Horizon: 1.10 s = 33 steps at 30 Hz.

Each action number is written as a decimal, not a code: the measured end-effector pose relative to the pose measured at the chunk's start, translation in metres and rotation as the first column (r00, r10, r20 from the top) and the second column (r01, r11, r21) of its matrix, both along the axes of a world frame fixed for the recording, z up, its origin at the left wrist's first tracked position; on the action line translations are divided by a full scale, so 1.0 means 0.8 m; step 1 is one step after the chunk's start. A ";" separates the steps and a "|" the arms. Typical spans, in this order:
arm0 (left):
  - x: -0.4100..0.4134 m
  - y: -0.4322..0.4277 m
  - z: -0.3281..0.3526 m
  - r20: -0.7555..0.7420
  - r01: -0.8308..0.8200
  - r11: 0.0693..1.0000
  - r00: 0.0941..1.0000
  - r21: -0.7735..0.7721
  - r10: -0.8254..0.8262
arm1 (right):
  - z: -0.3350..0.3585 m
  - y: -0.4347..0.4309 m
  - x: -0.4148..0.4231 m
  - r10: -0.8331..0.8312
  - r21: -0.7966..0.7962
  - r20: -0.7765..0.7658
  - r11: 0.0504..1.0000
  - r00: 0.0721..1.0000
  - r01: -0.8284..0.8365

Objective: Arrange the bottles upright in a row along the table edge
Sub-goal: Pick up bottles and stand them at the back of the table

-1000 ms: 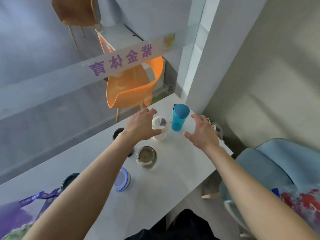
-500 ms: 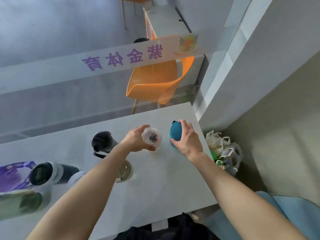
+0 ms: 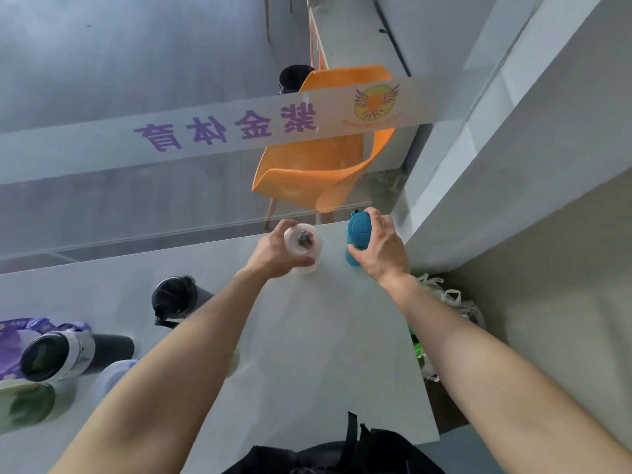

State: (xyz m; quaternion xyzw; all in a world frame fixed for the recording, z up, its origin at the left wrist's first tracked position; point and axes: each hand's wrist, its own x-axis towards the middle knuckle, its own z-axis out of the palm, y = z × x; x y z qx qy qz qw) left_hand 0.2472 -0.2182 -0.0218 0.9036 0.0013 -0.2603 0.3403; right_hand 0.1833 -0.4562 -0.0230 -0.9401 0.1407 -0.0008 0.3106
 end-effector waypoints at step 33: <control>0.014 0.035 0.024 0.085 0.172 0.981 0.980 0.093 -0.180 | 0.041 0.022 0.004 -0.086 -0.249 0.135 0.961 0.987 0.118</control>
